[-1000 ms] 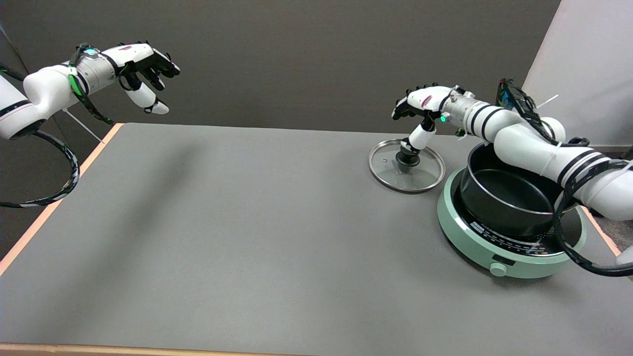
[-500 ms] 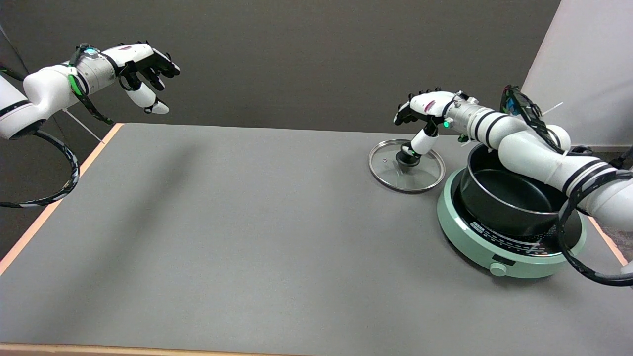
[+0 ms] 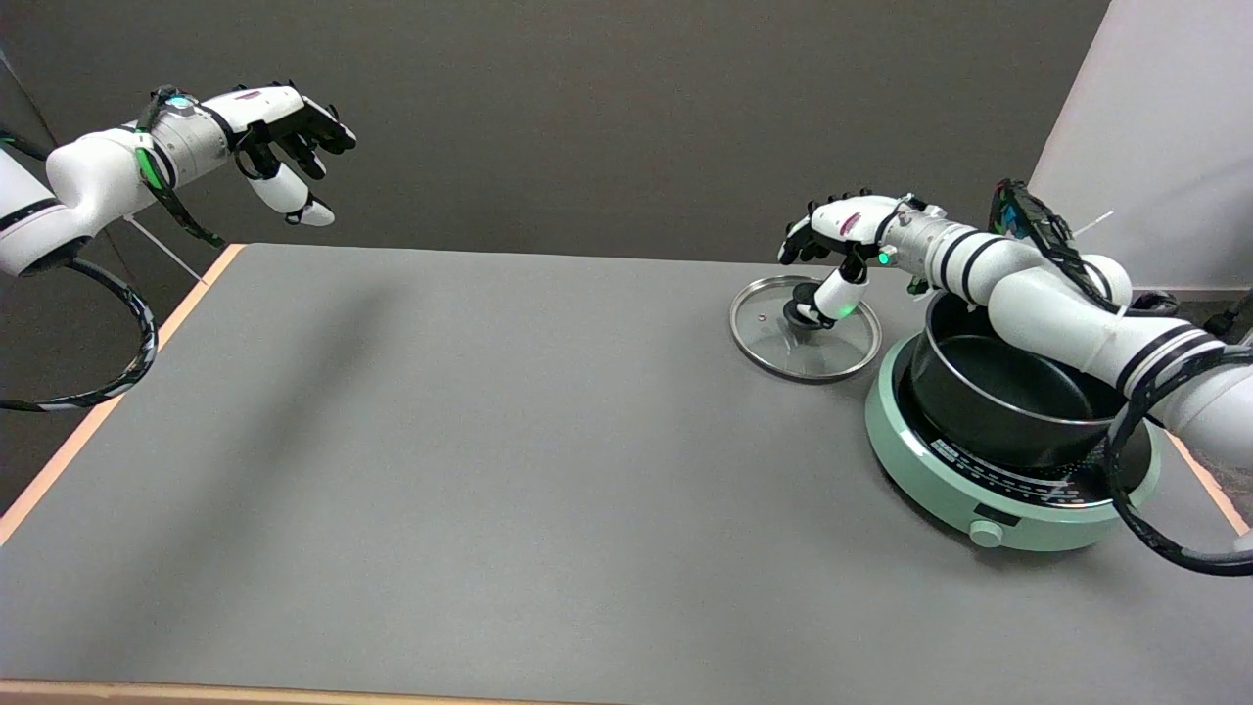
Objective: Pick up the pot lid.
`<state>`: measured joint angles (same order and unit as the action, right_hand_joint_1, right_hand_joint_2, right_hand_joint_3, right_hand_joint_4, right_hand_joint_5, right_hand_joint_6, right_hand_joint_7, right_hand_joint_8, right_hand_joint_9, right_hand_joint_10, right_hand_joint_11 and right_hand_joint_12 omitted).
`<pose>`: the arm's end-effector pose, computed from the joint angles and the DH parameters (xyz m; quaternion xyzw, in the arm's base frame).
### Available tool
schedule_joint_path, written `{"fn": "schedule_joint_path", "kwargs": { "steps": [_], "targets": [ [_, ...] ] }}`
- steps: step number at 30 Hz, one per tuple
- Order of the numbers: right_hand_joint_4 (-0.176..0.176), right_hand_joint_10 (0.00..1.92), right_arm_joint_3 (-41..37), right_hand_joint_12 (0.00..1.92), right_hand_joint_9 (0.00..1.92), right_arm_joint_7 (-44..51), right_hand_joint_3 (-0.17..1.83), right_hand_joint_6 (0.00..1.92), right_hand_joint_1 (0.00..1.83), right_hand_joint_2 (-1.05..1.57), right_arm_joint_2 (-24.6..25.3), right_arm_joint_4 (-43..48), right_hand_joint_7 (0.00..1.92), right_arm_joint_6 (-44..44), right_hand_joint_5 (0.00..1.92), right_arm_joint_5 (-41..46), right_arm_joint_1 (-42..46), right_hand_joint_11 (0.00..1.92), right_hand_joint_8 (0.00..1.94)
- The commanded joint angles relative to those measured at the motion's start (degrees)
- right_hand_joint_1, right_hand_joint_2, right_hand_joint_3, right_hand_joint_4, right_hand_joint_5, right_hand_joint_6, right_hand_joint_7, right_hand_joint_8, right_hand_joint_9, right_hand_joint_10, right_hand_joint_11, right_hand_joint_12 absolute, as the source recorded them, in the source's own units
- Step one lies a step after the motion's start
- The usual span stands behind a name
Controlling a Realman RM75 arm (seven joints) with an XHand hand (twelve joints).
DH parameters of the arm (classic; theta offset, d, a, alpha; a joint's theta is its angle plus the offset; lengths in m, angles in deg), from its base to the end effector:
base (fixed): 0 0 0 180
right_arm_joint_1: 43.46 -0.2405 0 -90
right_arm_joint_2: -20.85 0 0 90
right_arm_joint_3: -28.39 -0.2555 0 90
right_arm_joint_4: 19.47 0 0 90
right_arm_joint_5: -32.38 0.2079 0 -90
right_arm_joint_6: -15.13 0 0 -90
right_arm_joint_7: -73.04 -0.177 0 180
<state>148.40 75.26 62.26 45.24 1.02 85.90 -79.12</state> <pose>-0.1989 -0.4754 0.4414 0.6926 -0.0820 -0.1263 0.7054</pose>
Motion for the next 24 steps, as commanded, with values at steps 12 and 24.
{"fn": "schedule_joint_path", "kwargs": {
  "steps": [12,24],
  "targets": [
    [0.062,0.46,2.89,0.67,0.56,0.00,0.97,0.32,0.91,0.50,1.65,-3.36,0.62,-2.40,0.61,-0.19,-3.04,0.27,0.22],
    [0.065,0.46,3.58,0.67,0.55,-0.04,0.96,0.33,0.91,0.50,2.48,-5.24,0.61,-2.45,0.62,-0.20,-3.84,0.27,0.22]
  ]
}}
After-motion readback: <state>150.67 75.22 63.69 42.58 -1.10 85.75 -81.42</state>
